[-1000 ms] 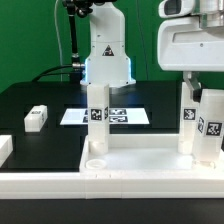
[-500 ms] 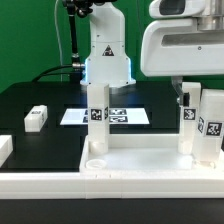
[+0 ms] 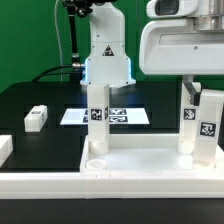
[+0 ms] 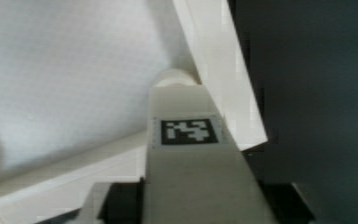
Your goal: Assemble desk
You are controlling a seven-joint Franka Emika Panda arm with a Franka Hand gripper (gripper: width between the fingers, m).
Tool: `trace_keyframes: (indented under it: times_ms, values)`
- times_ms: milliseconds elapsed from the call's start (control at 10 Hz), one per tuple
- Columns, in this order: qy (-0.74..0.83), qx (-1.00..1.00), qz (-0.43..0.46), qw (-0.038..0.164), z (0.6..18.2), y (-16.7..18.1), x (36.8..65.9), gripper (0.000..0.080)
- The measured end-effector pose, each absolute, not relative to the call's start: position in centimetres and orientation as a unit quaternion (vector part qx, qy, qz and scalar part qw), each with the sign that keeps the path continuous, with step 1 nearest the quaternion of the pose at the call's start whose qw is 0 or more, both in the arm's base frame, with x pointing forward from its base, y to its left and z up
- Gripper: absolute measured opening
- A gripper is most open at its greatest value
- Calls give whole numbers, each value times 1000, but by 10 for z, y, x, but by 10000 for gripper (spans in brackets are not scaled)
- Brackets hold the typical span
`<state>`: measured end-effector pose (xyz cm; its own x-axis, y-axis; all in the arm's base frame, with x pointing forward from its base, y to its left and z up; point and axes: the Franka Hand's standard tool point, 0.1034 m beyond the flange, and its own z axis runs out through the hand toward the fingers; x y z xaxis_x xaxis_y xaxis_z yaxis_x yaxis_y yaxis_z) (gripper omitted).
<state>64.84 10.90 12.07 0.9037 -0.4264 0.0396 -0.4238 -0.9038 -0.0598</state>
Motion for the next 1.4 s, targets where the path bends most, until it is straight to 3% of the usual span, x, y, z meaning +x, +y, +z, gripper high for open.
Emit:
trace_keyframes:
  times_ms: [200, 500, 1000, 1100, 1200, 1300, 1400]
  values:
    - [383, -923, -19, 29, 122, 104, 649, 294]
    - [629, -773, 12, 84, 116, 102, 646, 293]
    - [591, -803, 2, 79, 116, 103, 647, 293]
    - [484, -872, -12, 74, 114, 105, 650, 381]
    - [463, -883, -11, 80, 112, 103, 647, 522]
    - [454, -888, -13, 76, 112, 102, 648, 609]
    - [414, -907, -17, 74, 111, 101, 648, 609]
